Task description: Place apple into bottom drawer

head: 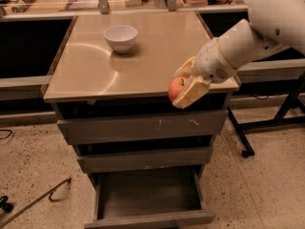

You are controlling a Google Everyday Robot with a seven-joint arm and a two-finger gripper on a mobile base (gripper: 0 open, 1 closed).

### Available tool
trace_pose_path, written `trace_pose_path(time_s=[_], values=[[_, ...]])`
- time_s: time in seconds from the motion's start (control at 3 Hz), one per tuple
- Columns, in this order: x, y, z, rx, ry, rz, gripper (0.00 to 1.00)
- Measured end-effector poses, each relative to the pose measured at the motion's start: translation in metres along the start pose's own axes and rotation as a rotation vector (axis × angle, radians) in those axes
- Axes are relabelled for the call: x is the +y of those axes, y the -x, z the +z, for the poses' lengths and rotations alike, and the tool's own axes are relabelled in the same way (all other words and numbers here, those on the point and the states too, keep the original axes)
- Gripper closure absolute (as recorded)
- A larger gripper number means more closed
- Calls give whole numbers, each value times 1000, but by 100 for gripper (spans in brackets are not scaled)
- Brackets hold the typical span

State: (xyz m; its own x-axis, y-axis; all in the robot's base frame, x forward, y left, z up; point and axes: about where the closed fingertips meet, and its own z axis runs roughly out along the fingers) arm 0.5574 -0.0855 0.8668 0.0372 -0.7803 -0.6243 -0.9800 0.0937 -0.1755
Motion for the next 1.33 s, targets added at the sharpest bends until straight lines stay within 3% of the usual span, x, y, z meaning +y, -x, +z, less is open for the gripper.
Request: trace_pose_path(time_s=[0.33, 0.67, 1.0, 1.33], values=[[40, -22, 31, -12, 13, 37, 100], [85, -60, 75, -11, 42, 78, 100], [129, -127, 142, 2, 113, 145, 100], [129, -127, 142, 2, 113, 145, 100]])
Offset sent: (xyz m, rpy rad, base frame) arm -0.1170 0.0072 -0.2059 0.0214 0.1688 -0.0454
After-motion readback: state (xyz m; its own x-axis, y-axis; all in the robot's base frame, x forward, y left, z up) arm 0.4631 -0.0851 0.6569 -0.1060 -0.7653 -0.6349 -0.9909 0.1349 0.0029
